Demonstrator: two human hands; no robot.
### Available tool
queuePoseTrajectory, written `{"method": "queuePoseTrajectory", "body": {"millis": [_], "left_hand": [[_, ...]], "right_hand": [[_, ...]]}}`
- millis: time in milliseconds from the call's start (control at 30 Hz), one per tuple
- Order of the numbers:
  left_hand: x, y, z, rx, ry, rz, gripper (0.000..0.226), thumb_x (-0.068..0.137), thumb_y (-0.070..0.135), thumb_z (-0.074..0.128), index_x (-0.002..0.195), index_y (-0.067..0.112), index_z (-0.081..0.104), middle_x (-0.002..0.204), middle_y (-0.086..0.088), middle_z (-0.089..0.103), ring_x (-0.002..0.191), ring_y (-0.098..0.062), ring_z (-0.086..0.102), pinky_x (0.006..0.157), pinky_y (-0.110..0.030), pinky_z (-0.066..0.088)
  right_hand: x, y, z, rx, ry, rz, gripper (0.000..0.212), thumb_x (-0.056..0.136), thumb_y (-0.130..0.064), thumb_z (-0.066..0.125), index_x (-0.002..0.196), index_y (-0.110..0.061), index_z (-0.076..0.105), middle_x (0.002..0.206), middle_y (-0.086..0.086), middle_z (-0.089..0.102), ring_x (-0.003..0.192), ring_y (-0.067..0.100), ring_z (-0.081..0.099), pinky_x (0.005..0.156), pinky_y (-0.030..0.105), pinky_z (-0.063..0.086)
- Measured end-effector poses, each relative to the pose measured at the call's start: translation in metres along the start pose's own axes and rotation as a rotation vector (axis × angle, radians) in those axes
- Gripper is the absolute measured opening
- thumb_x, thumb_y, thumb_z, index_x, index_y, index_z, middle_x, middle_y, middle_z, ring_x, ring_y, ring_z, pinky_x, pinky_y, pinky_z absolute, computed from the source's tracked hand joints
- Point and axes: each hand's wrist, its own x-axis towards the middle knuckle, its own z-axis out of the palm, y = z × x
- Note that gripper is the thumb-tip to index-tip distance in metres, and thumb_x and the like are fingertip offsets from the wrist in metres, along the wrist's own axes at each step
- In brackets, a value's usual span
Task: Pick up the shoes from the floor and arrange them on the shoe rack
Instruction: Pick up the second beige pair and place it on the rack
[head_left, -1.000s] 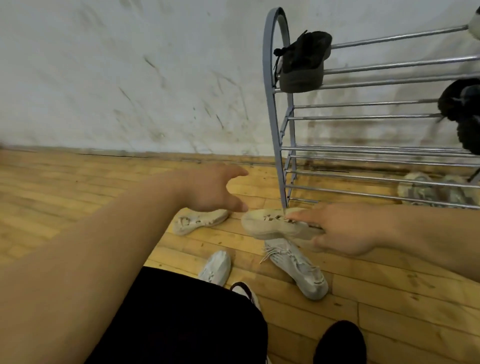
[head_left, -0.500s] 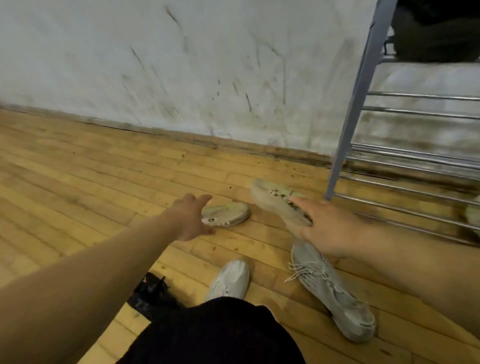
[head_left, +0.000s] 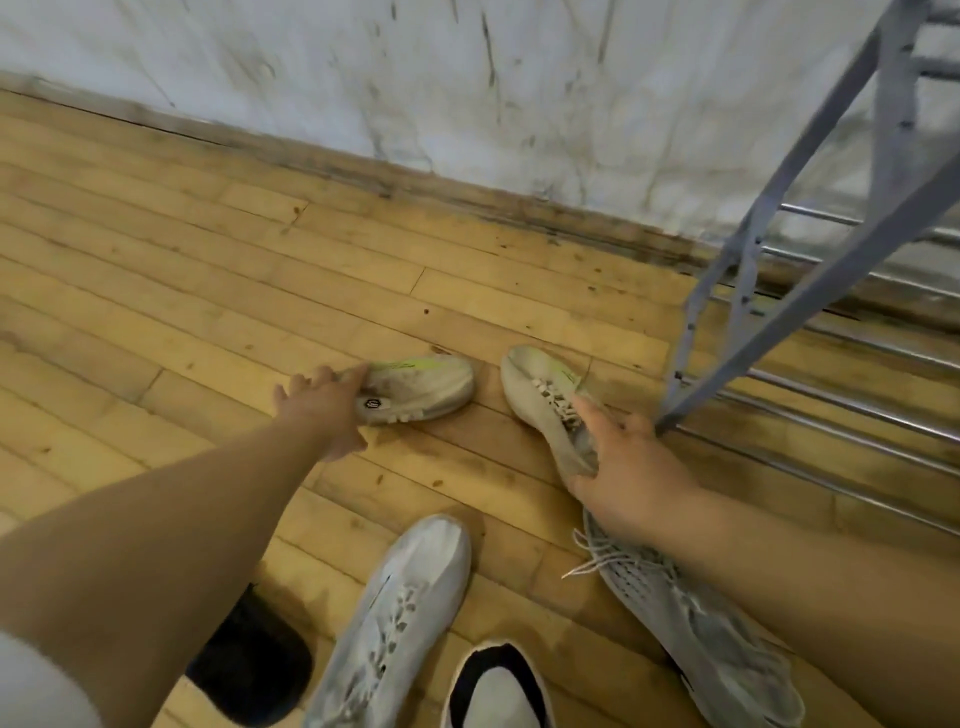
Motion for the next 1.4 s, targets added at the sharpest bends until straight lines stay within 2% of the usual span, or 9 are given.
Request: {"method": "queuePoseTrajectory", "body": {"millis": [200, 333, 467, 533, 700, 900, 1033, 1167, 1400], "left_hand": [[-0.049, 0.015, 0.013, -0.303, -0.084, -0.036, 0.1, 0.078, 0.047, 0.064, 0.157, 0.05, 0.003, 0.136, -0.007, 0.029, 0.107, -0.034, 0.057, 0.089, -0.036, 0.051], [-0.106, 0.037, 0.008, -0.831, -0.074, -0.088, 0.102, 0.075, 0.046, 0.063, 0.158, 0.051, 0.003, 0.125, -0.003, 0.053, 0.102, -0.024, 0.061, 0.081, -0.033, 0.054], [-0.174, 0.046, -0.038, -1.28, -0.081, 0.082, 0.091, 0.087, 0.028, 0.068, 0.153, 0.055, 0.012, 0.126, 0.009, 0.059, 0.098, -0.008, 0.064, 0.087, -0.031, 0.054], [-0.215, 0.049, -0.079, -1.303, 0.047, 0.163, 0.088, 0.089, 0.028, 0.068, 0.155, 0.053, 0.015, 0.135, 0.011, 0.054, 0.101, -0.003, 0.062, 0.082, -0.026, 0.052], [-0.323, 0.072, -0.187, -1.334, 0.378, 0.426, 0.095, 0.088, 0.039, 0.072, 0.159, 0.05, 0.01, 0.143, 0.017, 0.049, 0.12, -0.014, 0.059, 0.099, -0.036, 0.05], [-0.443, 0.154, -0.286, -1.383, 0.522, 0.736, 0.095, 0.077, 0.051, 0.079, 0.152, 0.061, 0.022, 0.141, 0.023, 0.053, 0.117, -0.007, 0.063, 0.1, -0.04, 0.055], [-0.493, 0.238, -0.314, -1.368, 0.429, 0.936, 0.09, 0.078, 0.049, 0.081, 0.151, 0.057, 0.029, 0.136, 0.028, 0.057, 0.117, -0.003, 0.063, 0.1, -0.035, 0.054], [-0.518, 0.318, -0.3, -1.551, 0.107, 0.937, 0.083, 0.079, 0.037, 0.085, 0.15, 0.042, 0.044, 0.125, 0.02, 0.068, 0.107, -0.007, 0.07, 0.1, -0.037, 0.055], [-0.52, 0.368, -0.269, -1.651, -0.079, 0.911, 0.07, 0.08, 0.042, 0.082, 0.144, 0.031, 0.055, 0.121, 0.005, 0.074, 0.103, -0.015, 0.074, 0.096, -0.044, 0.058]], "right_hand": [[-0.016, -0.003, -0.01, 0.047, -0.08, 0.02, 0.099, 0.088, -0.054, 0.062, 0.161, -0.048, -0.005, 0.161, 0.013, 0.029, 0.135, 0.032, 0.047, 0.1, 0.032, 0.044], [-0.055, -0.01, -0.042, 0.147, -0.08, -0.055, 0.085, 0.092, -0.043, 0.064, 0.161, -0.044, 0.014, 0.144, -0.003, 0.053, 0.106, 0.02, 0.065, 0.075, 0.023, 0.048], [-0.129, -0.012, -0.1, 0.098, -0.033, -0.199, 0.086, 0.091, -0.038, 0.067, 0.157, -0.055, 0.015, 0.148, -0.02, 0.042, 0.085, 0.002, 0.063, 0.06, 0.012, 0.041], [-0.173, -0.011, -0.131, 0.081, 0.08, -0.258, 0.088, 0.089, -0.037, 0.07, 0.153, -0.063, 0.016, 0.142, -0.027, 0.038, 0.078, -0.005, 0.059, 0.055, 0.008, 0.04], [-0.289, 0.003, -0.193, 0.019, 0.473, -0.395, 0.089, 0.083, -0.052, 0.074, 0.149, -0.068, 0.017, 0.15, -0.025, 0.038, 0.13, 0.007, 0.046, 0.099, 0.021, 0.039], [-0.414, 0.074, -0.219, 0.16, 0.984, -0.391, 0.088, 0.081, -0.036, 0.082, 0.146, -0.063, 0.029, 0.139, -0.025, 0.042, 0.123, -0.005, 0.044, 0.1, 0.021, 0.036], [-0.465, 0.133, -0.219, 0.4, 1.191, -0.295, 0.087, 0.08, -0.033, 0.083, 0.137, -0.069, 0.028, 0.126, -0.033, 0.047, 0.102, -0.013, 0.051, 0.085, 0.017, 0.039], [-0.493, 0.182, -0.228, 0.749, 1.153, -0.246, 0.08, 0.087, -0.033, 0.078, 0.143, -0.064, 0.031, 0.105, -0.052, 0.052, 0.089, -0.027, 0.056, 0.074, 0.015, 0.044], [-0.489, 0.224, -0.231, 1.205, 1.029, -0.264, 0.077, 0.082, -0.02, 0.084, 0.142, -0.052, 0.048, 0.131, -0.013, 0.065, 0.112, 0.017, 0.071, 0.097, 0.046, 0.057]]}}
